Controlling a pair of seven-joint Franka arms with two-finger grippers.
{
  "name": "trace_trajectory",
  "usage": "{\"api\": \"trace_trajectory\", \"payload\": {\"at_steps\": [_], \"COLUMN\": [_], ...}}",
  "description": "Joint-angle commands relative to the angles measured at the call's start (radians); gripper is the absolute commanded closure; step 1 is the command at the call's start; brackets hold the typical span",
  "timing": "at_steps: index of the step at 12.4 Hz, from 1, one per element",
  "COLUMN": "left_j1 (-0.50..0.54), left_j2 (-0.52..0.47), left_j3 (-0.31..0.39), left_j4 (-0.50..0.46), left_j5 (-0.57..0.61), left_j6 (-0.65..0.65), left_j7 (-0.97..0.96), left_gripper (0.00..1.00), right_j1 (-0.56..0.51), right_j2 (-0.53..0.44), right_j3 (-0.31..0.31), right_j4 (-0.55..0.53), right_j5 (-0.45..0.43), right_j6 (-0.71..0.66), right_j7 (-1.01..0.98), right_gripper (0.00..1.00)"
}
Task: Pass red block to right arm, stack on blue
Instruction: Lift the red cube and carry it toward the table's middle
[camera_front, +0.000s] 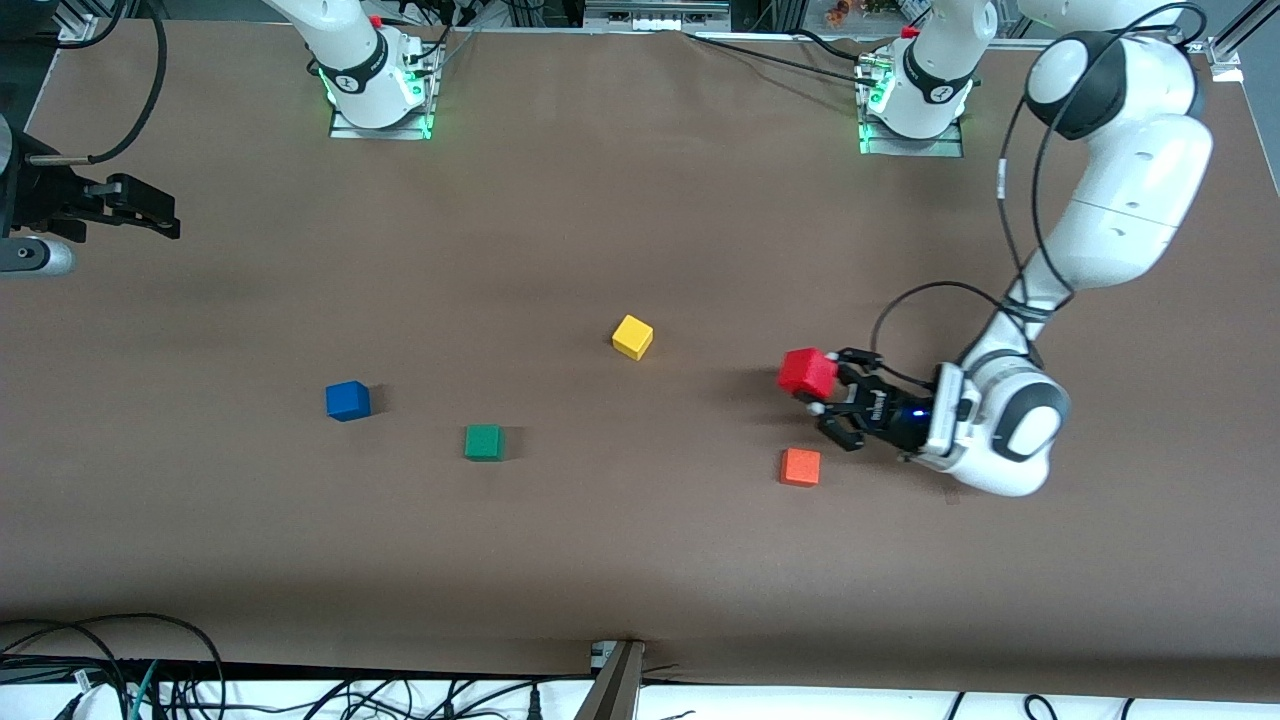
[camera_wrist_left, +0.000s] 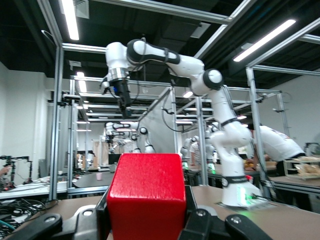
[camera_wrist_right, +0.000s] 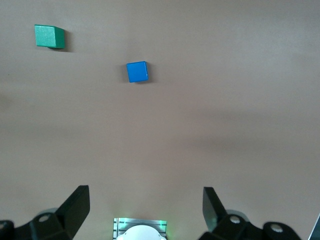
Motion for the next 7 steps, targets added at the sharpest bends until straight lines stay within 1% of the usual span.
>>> {"api": "trace_trajectory", "payload": {"at_steps": [1, 3, 5, 7], "left_j1": [-0.064, -0.107, -0.123, -0.129], "left_j2": [-0.097, -0.123, -0.128, -0.128], "left_j3": [-0.033, -0.115, -0.233, -0.321], "left_j4": [-0.084, -0.09, -0.089, -0.089], "left_j5": [-0.137, -0.218, -0.255, -0.289], "left_j6": [0.142, 0.312, 0.507, 0.647], "left_j7": [-0.016, -0.041, -0.05, -0.05], "left_gripper": [1.0, 1.0, 1.0, 1.0], "right_j1": [-0.007, -0.007, -0.007, -0.011], "right_j2": [-0.003, -0.001, -0.001, -0.001], "right_j3": [0.001, 0.001, 0.001, 0.001], "right_j4": [0.007, 0.007, 0.007, 0.007], "right_j5": [0.013, 0.013, 0.013, 0.015], "right_j6": [-0.004, -0.004, -0.004, -0.004], "right_j7": [-0.005, -0.005, -0.005, -0.005], "right_gripper": [0.0, 0.0, 0.0, 0.0]}}
